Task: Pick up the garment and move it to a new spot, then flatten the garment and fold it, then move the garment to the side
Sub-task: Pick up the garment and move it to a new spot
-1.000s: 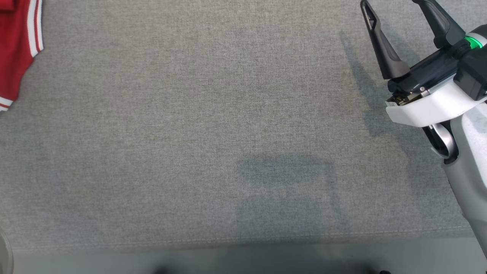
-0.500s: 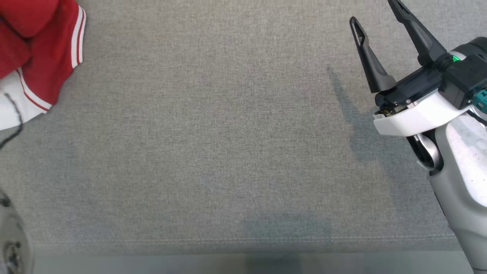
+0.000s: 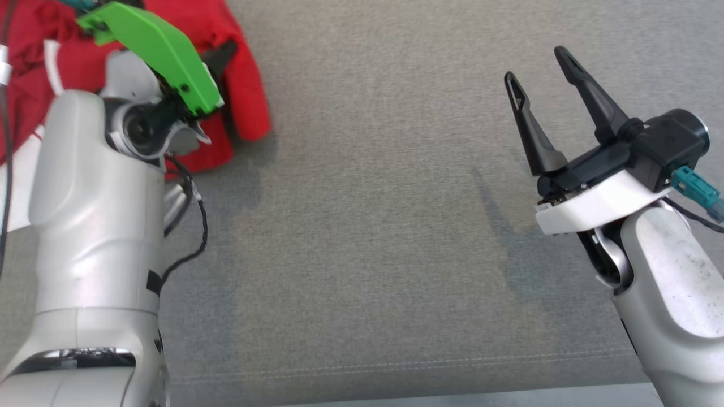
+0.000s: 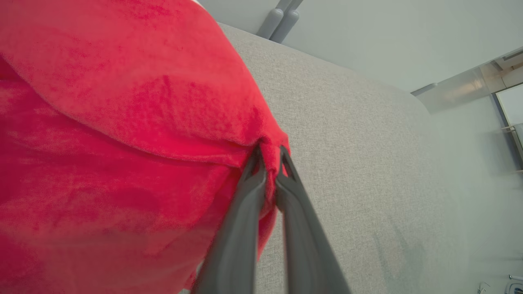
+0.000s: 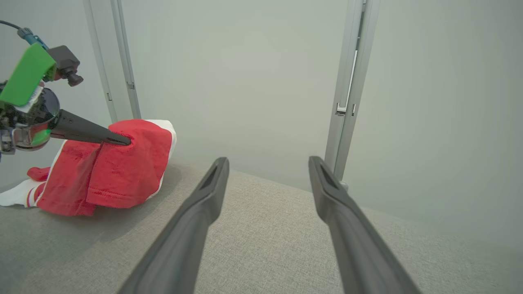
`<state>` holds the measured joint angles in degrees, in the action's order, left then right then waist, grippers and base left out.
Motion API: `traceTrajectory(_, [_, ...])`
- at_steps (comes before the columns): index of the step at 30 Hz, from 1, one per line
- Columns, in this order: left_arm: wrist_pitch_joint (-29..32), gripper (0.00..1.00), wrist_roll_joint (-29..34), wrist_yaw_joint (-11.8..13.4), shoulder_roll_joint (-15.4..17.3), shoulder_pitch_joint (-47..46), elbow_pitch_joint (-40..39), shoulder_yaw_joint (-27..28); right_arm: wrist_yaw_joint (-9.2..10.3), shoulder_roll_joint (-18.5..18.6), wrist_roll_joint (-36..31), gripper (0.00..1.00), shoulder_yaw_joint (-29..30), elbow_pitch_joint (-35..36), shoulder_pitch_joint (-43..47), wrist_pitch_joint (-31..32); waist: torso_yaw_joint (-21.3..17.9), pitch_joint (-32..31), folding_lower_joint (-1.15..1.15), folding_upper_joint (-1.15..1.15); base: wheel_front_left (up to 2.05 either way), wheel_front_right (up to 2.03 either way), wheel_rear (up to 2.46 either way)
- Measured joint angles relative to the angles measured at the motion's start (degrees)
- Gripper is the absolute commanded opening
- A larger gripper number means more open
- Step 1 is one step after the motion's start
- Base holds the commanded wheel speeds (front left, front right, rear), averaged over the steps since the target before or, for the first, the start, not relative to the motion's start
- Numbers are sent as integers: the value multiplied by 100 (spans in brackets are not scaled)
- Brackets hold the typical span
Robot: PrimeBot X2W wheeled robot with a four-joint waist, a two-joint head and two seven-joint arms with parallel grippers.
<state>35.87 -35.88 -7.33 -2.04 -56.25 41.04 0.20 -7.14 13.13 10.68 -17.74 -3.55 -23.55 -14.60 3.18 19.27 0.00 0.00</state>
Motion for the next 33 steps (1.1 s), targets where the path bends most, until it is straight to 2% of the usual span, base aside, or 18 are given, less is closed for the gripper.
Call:
traceTrajectory(8, [92, 0, -374, -5, 179, 698, -278, -970, 0, -140, 42, 100, 9, -25, 243, 0, -514, -311, 0, 0, 0, 0, 0])
traceTrajectory(9, [93, 0, -526, -5, 214, 767, -328, -1169, 0, -160, 42, 100, 3, -24, 266, 0, -589, -339, 0, 0, 0, 0, 0])
traceTrajectory(13, [100, 0, -1770, -5, 320, 1056, -744, -2224, 0, -210, 43, 100, -4, -23, 347, 0, -905, -439, 0, 0, 0, 0, 0])
traceTrajectory(19, [-41, 0, -2436, -4, 337, 1463, -1298, -3297, 0, -244, 43, 100, 9, -31, 448, 0, -1389, -579, 0, 0, 0, 0, 0])
traceTrajectory(26, [-263, 0, -2876, -4, 387, 1528, -1752, -3963, -1, -267, 46, 100, -74, -38, 556, 0, -1956, -756, 0, 0, 0, 0, 0])
traceTrajectory(30, [-224, 0, -2887, -5, 393, 1552, -1930, -4565, 2, -124, 47, 100, 319, -31, 781, 0, -2206, -859, 0, 0, 0, 0, 0])
traceTrajectory(33, [-204, 0, -2716, -5, 388, 1564, -1951, -4740, 11, 29, 47, 100, 543, -40, 977, 0, -2238, -947, 0, 0, 0, 0, 0])
